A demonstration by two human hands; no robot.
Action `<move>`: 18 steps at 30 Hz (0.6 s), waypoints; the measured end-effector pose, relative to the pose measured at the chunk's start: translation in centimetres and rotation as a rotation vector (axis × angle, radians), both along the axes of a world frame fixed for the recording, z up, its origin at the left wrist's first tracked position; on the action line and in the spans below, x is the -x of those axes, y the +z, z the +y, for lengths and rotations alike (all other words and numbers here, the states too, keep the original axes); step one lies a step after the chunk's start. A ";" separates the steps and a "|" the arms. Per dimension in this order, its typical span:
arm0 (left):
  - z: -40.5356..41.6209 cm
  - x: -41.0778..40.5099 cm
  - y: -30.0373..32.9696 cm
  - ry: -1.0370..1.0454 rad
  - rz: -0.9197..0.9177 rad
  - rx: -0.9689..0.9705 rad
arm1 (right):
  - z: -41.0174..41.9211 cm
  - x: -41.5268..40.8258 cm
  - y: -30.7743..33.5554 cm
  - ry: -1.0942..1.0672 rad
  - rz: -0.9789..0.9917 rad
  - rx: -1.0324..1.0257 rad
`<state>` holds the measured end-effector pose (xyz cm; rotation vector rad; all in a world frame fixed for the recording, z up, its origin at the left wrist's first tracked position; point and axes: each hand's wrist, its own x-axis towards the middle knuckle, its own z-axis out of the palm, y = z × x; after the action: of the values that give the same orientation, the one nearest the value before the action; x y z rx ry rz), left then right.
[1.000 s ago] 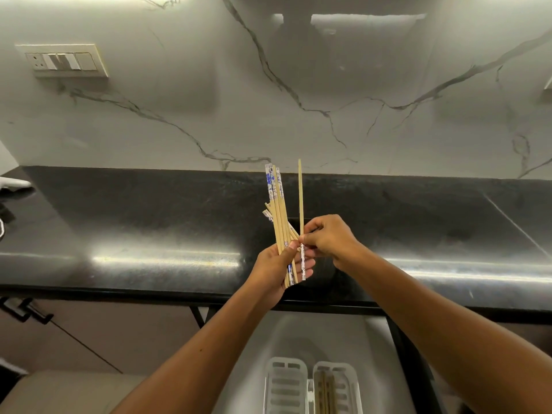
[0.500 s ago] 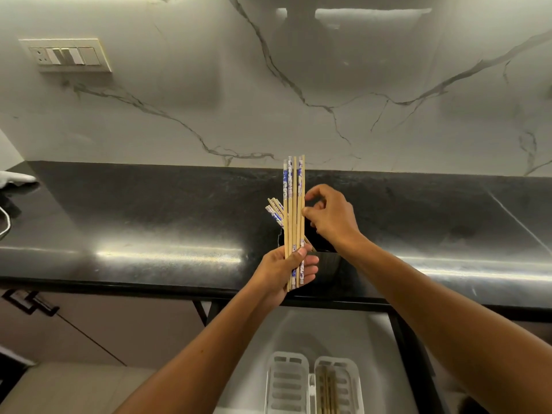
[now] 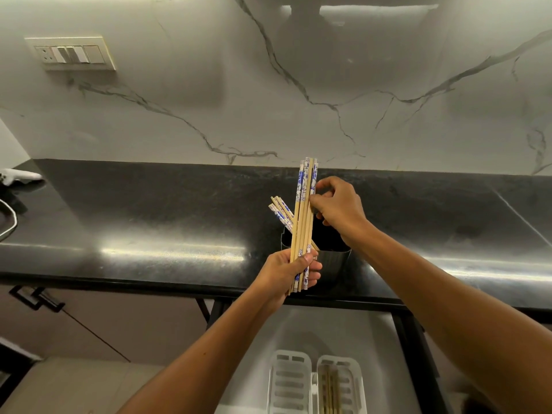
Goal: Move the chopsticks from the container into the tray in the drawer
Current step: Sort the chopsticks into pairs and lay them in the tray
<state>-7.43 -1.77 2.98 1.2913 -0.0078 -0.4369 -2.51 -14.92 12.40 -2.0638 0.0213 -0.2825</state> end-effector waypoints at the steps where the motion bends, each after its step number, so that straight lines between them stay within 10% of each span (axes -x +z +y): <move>1: 0.0 0.0 -0.1 -0.003 -0.005 -0.009 | 0.0 -0.1 0.1 -0.013 -0.021 -0.017; 18: 0.2 0.3 -0.9 -0.041 -0.030 -0.115 | -1.2 -1.1 1.3 -0.058 0.035 -0.197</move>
<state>-7.72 -1.56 2.13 1.4131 -0.0349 -0.4590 -1.41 -16.10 13.71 -1.8740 0.1258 -0.2692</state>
